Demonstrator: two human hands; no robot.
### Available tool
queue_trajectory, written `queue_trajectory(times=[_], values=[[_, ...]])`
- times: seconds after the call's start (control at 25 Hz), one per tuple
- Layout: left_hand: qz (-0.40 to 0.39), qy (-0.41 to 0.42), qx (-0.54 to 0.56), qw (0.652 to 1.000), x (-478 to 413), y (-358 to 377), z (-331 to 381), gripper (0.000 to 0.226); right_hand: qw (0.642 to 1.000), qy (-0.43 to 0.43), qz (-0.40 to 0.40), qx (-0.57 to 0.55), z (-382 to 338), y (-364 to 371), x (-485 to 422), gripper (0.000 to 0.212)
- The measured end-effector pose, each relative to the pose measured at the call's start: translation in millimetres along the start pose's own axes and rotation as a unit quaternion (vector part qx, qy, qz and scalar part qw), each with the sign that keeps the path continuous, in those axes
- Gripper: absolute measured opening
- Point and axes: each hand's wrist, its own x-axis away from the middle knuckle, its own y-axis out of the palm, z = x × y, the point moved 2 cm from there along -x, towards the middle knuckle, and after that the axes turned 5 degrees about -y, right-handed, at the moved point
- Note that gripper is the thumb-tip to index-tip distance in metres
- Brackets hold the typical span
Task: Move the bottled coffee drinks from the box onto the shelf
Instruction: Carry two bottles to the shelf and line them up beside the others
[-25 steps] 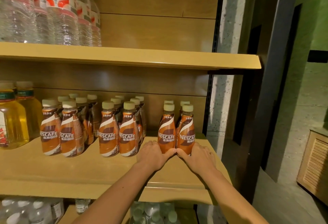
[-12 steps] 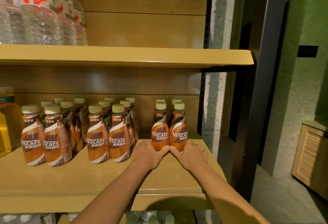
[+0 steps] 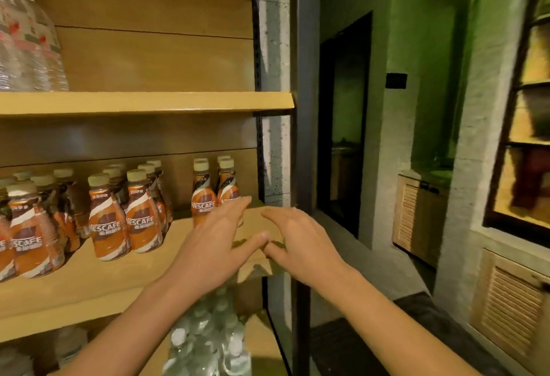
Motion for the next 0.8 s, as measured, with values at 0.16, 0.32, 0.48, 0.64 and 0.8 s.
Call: queue_trajectory(times=[0.16, 0.32, 0.48, 0.64, 0.8], values=[[-0.032, 0.110, 0.080, 0.990, -3, 31, 87, 0.071, 0.987, 0.126, 0.021, 0.099, 54, -71, 68, 0.053], [-0.143, 0.188, 0.146, 0.961, -6, 110, 203, 0.068, 0.945, 0.275, 0.006, 0.176, 123, -150, 171, 0.056], [-0.247, 0.239, 0.215, 0.914, 5, 177, 335, 0.056, 0.886, 0.415, 0.009, 0.207, 185, -229, 293, 0.063], [-0.302, 0.272, 0.244, 0.880, -7, 250, 474, 0.045, 0.840, 0.483, -0.012, 0.249, 254, -313, 396, 0.070], [-0.324, 0.248, 0.260, 0.875, -23, 309, 608, 0.055, 0.818, 0.493, -0.045, 0.293, 332, -402, 463, 0.074]])
